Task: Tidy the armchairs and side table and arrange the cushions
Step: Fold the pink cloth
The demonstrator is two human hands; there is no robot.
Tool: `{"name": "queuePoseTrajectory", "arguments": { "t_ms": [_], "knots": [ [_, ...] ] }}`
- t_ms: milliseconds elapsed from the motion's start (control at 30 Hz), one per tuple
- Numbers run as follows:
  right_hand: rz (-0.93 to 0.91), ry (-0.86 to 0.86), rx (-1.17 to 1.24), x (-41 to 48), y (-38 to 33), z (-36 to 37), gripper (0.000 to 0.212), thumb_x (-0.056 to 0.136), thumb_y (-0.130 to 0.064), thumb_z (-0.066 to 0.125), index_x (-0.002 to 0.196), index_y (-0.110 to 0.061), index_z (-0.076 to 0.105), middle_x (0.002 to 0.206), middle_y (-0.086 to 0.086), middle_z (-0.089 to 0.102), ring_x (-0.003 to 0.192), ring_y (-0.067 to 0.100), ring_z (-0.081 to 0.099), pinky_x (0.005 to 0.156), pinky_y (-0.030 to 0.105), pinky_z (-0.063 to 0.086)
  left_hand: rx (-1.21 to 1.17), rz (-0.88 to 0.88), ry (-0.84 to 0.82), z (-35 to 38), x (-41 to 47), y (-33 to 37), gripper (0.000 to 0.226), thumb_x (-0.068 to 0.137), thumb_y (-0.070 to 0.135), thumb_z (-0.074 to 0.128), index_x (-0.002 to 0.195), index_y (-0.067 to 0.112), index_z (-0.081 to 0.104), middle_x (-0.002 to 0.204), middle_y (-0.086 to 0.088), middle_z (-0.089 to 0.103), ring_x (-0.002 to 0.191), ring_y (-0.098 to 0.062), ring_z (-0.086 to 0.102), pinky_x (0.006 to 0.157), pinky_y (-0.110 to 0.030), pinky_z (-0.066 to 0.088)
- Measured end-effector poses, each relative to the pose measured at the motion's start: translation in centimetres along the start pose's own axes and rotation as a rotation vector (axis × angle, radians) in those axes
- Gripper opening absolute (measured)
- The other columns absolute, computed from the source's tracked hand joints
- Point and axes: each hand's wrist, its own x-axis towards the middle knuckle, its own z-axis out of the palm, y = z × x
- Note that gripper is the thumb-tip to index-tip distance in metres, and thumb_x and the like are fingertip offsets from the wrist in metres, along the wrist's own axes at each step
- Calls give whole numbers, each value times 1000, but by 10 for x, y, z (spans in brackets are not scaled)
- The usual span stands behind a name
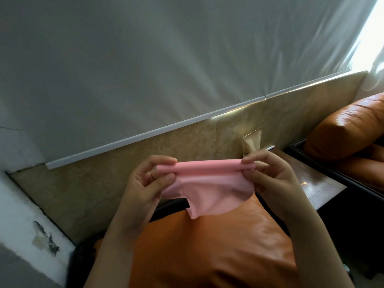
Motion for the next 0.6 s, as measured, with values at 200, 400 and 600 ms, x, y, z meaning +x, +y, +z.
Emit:
{"name": "queuePoseTrajectory", "arguments": {
  "t_ms": [200,400,600],
  "knots": [
    [39,23,-101,3,3,-2,33,66,-41,84,82,-18,66,70,6,66,59,14,59,55,24,48,219,57,77,6,-3,6,13,71,32,78,81,25,72,80,8,67,73,-9,65,59,-21,54],
    [90,52,-144,4,8,-3,29,79,-26,72,106,-21,64,85,14,73,69,19,67,61,28,54,356,55,174,11,-2,10,34,79,24,63,112,23,59,75,-4,72,71,-14,70,66,-15,52],
    [88,50,-187,3,10,-5,15,83,-19,63,95,-13,70,79,5,71,68,14,65,60,26,53,389,58,154,12,-2,15,30,68,19,67,98,16,65,86,8,73,79,-5,69,66,-12,52]
  ]
}}
